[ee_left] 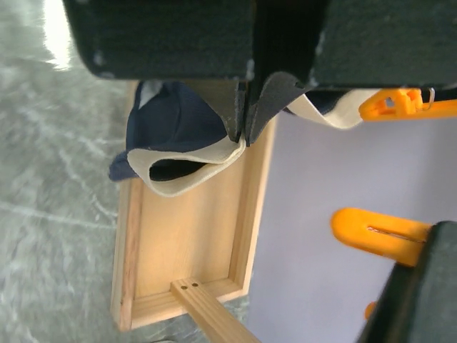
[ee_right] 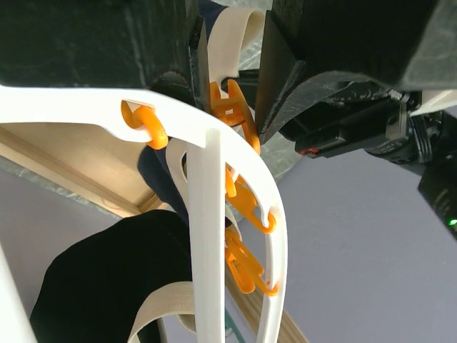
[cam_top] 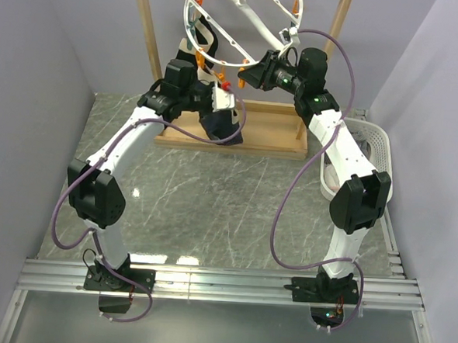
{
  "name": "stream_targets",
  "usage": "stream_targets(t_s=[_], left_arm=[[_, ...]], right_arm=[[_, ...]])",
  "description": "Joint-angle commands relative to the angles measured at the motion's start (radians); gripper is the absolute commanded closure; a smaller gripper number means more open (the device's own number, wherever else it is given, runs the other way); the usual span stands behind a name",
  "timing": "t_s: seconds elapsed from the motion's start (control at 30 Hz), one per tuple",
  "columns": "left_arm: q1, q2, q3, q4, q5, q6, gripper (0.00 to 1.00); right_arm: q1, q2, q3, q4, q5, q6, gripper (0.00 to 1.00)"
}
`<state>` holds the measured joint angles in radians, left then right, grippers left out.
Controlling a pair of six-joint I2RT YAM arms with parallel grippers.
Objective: Clip the underwear to the hanger
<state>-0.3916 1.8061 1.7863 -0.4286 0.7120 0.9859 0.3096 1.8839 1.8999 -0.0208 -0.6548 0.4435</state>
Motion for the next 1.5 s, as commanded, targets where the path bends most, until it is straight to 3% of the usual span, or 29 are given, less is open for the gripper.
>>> stream_targets(t_s=[0.0, 0.17, 0.43, 0.77, 1.47], left_arm=[[-0.013, -0.013, 0.065, 0.014, -0.165, -0.252, 1.00], [-0.016, 0.032, 0.163, -0.053, -0.215, -0.415, 1.00], [-0.029, 0.105, 0.324, -0.174, -0.316, -0.516, 1.00], [-0.041, 0.105, 0.317, -0.161, -0.344, -0.543, 1.00], [-0.043, 0.182, 0.461, -0.174, -0.367, -0.602, 1.00]], right_arm=[[-0.006, -0.012, 0.028, 0.059, 0.070, 0.035, 1.00], [-0.003, -0.025, 0.008, 0.073, 0.087, 0.023, 1.00], [0.008, -0.039, -0.030, 0.096, 0.093, -0.026, 1.00], [0.011, -0.039, -0.039, 0.111, 0.092, -0.034, 1.00], [0.034, -0.054, -0.082, 0.143, 0.106, -0.072, 1.00]])
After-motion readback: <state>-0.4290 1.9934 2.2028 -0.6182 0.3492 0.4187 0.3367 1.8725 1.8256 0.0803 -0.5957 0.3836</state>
